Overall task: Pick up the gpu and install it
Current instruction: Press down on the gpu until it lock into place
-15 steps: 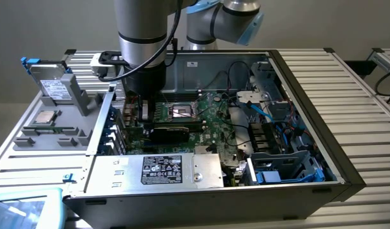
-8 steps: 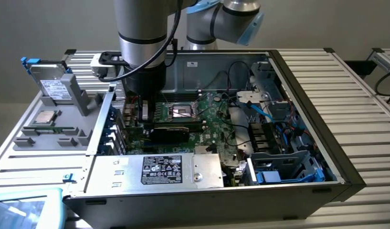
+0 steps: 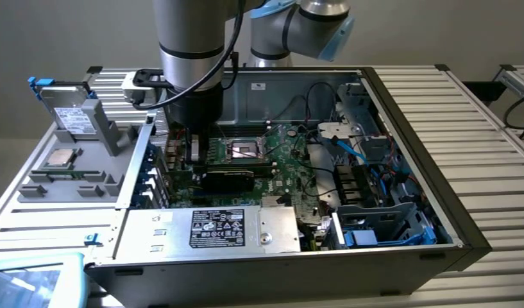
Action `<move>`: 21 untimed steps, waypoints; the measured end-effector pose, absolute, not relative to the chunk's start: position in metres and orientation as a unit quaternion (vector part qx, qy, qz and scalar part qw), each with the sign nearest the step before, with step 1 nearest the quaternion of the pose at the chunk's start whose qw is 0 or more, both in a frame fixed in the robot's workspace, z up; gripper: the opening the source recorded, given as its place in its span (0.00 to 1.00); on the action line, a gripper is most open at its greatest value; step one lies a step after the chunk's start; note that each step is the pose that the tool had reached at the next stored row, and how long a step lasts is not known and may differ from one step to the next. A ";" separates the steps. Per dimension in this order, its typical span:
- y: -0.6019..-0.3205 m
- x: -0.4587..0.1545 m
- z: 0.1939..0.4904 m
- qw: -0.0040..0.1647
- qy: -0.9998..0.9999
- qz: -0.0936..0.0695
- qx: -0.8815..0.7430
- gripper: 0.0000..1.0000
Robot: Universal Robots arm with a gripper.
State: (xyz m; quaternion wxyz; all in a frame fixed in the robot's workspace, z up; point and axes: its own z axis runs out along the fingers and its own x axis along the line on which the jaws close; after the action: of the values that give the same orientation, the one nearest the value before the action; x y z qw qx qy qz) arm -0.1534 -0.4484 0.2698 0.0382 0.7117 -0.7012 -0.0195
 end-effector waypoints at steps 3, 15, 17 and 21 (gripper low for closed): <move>-0.448 -0.153 0.270 0.038 -0.701 -0.020 0.712 0.12; -0.447 -0.153 0.270 0.038 -0.701 -0.020 0.712 0.12; -0.447 -0.153 0.270 0.038 -0.701 -0.020 0.712 0.12; -0.447 -0.153 0.270 0.038 -0.701 -0.020 0.712 0.12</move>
State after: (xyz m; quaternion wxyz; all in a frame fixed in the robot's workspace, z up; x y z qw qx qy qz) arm -0.1534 -0.4471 0.2698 0.0382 0.7117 -0.7012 -0.0195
